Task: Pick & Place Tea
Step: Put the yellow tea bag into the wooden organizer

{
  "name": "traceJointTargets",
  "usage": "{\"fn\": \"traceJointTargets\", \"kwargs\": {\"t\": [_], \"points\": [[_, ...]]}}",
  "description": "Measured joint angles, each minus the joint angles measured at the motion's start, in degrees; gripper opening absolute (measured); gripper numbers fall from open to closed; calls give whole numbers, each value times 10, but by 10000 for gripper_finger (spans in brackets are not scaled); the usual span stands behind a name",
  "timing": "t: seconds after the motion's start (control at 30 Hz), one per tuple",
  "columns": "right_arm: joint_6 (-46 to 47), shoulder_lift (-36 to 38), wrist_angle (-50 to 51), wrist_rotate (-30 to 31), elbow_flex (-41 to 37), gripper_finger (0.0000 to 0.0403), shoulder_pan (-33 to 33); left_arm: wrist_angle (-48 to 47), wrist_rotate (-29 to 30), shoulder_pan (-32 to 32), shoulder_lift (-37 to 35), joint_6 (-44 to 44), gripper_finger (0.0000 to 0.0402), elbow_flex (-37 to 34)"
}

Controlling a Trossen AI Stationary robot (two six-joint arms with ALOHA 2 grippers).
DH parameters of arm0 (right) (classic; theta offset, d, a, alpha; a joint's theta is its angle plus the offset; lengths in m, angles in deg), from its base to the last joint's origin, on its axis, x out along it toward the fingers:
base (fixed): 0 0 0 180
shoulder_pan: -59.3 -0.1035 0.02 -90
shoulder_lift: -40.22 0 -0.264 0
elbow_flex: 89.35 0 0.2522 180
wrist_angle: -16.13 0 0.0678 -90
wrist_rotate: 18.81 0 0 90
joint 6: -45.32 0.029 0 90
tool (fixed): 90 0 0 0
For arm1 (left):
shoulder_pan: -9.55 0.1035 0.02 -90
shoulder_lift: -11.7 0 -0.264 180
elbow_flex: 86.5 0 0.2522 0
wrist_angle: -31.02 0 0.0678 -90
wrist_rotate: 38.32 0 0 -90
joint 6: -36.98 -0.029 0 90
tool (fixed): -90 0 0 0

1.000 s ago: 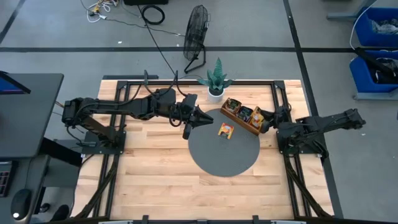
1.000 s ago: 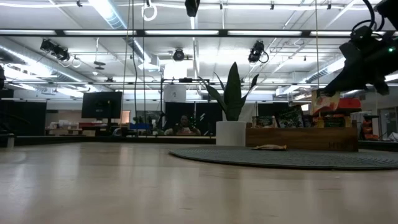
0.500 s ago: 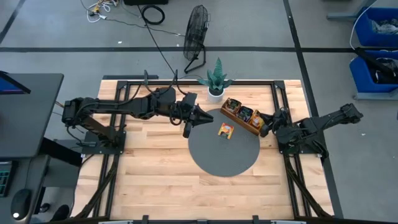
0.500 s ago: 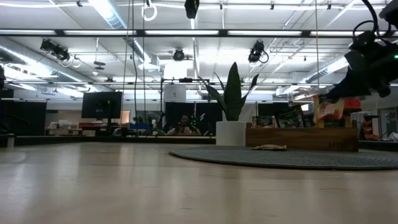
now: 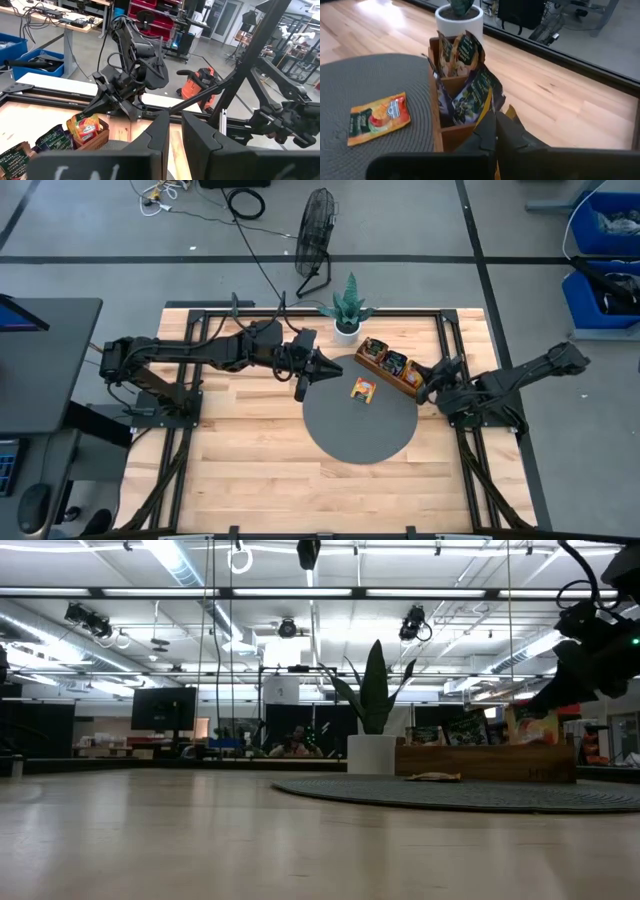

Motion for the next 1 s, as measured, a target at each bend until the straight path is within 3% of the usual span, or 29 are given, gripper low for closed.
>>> {"fn": "traceJointTargets", "kwargs": {"t": [0.4,0.8,1.0], "points": [[11,-55,-18,-21,-5,11,0,0,0,0,0,-15,55,0],[9,-55,-19,-19,-3,130,1,-1,-6,0,0,-15,55,0],[-69,-55,-39,-4,34,173,1,-13,-6,0,0,-12,55,0]]}}
